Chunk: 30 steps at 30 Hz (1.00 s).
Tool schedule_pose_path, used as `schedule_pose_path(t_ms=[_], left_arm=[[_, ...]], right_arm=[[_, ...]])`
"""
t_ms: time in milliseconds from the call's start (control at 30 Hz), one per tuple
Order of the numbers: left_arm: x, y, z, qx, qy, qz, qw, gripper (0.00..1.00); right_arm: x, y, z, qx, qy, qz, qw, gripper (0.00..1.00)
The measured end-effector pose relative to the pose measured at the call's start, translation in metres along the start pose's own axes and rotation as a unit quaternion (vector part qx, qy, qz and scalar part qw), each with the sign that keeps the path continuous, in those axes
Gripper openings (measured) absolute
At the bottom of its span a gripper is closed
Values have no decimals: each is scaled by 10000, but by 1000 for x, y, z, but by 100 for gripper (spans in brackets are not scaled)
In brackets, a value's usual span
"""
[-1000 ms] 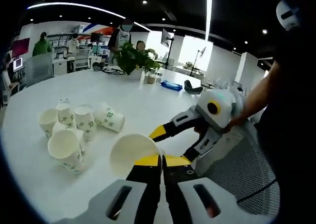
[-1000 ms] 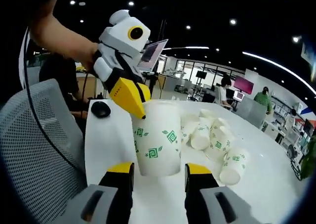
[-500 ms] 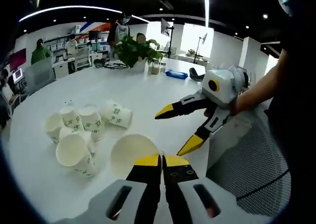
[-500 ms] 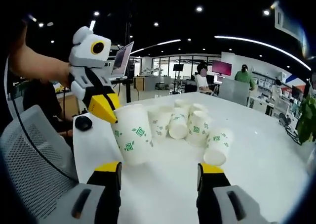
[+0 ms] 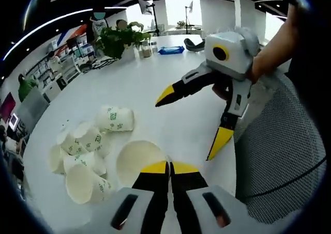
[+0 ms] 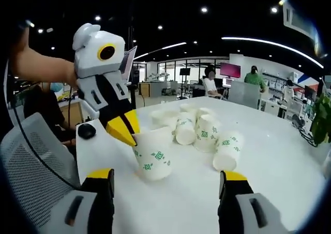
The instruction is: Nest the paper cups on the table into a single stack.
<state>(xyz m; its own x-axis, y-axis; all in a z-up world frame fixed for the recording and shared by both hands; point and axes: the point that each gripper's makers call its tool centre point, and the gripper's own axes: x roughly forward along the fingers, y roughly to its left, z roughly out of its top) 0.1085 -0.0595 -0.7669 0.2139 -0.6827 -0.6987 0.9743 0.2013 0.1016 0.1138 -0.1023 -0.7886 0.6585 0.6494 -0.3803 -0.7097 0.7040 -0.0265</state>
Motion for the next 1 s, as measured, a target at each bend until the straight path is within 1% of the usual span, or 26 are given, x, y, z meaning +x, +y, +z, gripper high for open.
schedule_pose_path(t_ms=[133, 233, 400, 500, 567, 667, 733, 833, 1000], left_arm=[[8, 9, -3, 30, 125, 47, 9999, 0], [11, 13, -4, 15, 170, 60, 9998, 0], [18, 14, -1, 89, 161, -9, 9998, 0], [22, 13, -1, 203, 227, -34, 9995, 0], [23, 12, -1, 311, 239, -29, 9992, 0], [22, 13, 1, 356, 231, 3, 9991, 0], [21, 13, 2, 366, 189, 31, 9991, 4], [18, 15, 7, 350, 24, 115, 9993, 15], [10, 19, 13, 261, -105, 237, 9993, 19]], right_arm=[[-3, -7, 1, 150, -27, -101, 9998, 90], [-4, -11, 3, 209, -94, -206, 9995, 90], [-4, -13, 2, 310, -82, -259, 9991, 90], [-4, -12, 2, 343, -87, -267, 9990, 89], [-3, -13, 0, 359, -68, -278, 9989, 88], [-3, -15, 0, 373, -74, -298, 9988, 87], [-4, -16, 0, 416, -88, -311, 9986, 87], [-4, -17, 0, 447, -100, -326, 9984, 87], [-3, -17, -1, 471, -100, -301, 9984, 88]])
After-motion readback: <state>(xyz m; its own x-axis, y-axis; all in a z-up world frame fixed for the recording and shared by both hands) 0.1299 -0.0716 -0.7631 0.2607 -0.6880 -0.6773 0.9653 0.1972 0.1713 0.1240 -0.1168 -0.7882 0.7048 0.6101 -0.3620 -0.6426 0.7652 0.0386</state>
